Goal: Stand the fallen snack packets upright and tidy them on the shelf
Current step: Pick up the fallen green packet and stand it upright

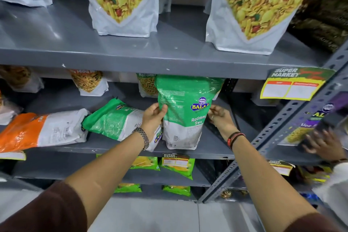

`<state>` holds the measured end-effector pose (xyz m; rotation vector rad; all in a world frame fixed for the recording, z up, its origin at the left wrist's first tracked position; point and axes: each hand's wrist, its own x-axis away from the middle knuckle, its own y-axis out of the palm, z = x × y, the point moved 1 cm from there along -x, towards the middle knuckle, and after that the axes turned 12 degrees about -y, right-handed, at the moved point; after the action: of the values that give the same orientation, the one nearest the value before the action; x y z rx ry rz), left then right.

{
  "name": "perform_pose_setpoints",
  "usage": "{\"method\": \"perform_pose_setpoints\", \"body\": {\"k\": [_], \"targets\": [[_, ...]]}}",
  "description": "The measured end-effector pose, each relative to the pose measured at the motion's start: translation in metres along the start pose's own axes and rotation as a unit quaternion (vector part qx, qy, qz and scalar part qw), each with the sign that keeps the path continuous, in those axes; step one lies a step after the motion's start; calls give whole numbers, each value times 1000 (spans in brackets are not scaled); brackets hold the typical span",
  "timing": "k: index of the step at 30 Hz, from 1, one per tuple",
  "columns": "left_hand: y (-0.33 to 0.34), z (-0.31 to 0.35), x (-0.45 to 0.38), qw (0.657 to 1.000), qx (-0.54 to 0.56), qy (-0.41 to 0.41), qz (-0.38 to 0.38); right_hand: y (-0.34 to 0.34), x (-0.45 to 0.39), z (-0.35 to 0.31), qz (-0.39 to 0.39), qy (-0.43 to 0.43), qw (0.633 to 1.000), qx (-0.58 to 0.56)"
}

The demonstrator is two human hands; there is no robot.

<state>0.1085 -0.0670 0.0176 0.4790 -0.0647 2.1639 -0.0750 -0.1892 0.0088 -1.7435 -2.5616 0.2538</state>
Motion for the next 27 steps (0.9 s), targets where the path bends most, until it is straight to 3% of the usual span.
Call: {"method": "perform_pose_setpoints", "body": {"k": [3,9,21,27], "targets": [[-4,-3,-1,999,-33,18,2,3,4,-1,10,-1,999,-53],[-1,-3,-1,1000,8,-10,-5,4,19,7,18,-35,985,-166],[14,13,-6,1000,9,15,-24,-6,8,-3,69,-63,982,-165],[22,-3,9,993,2,-2,118,-7,14,4,31,-59,985,-159]]}}
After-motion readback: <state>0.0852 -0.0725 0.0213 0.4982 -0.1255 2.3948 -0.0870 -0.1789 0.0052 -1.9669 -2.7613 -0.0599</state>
